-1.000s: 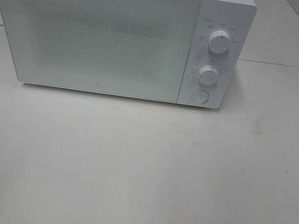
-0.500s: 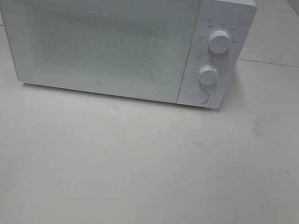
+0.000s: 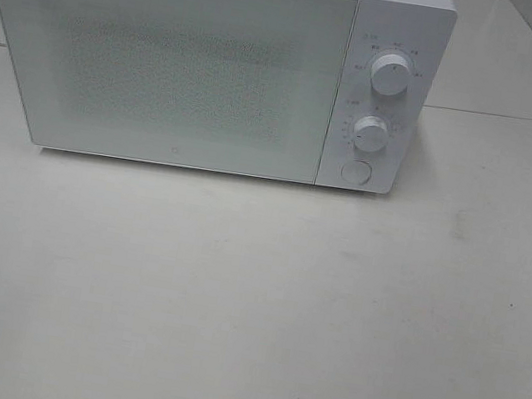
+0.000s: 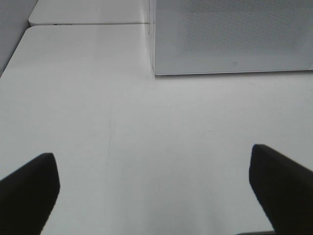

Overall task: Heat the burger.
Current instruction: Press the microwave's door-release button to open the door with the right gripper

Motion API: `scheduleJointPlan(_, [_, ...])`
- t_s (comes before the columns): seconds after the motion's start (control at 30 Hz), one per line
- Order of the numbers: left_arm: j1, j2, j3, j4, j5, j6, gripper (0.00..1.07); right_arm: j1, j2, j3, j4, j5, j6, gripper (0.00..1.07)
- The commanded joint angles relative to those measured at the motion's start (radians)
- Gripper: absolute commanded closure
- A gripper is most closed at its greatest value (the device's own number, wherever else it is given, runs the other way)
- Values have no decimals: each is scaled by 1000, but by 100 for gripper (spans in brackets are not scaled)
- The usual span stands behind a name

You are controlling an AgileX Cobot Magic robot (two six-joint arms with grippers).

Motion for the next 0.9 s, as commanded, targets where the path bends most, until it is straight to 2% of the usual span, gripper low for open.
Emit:
scheduleJointPlan(0.03, [3, -18, 3, -8, 1, -8, 9, -9, -30, 4, -7, -14, 8, 31])
scheduleJointPlan(0.33, [3, -18, 3, -8, 1, -8, 9, -9, -28, -2, -5, -22, 8, 31])
scheduleJointPlan(0.53, [3, -18, 3, -8, 1, -8, 9, -9, 72, -18, -6, -197, 8, 31])
scheduleJointPlan(0.7, [3, -18, 3, -8, 1, -8, 9, -9, 225, -10, -6, -408, 9, 31])
scheduleJointPlan(0.9, [3, -18, 3, -8, 1, -8, 9, -9, 359, -10, -6, -550, 9, 31])
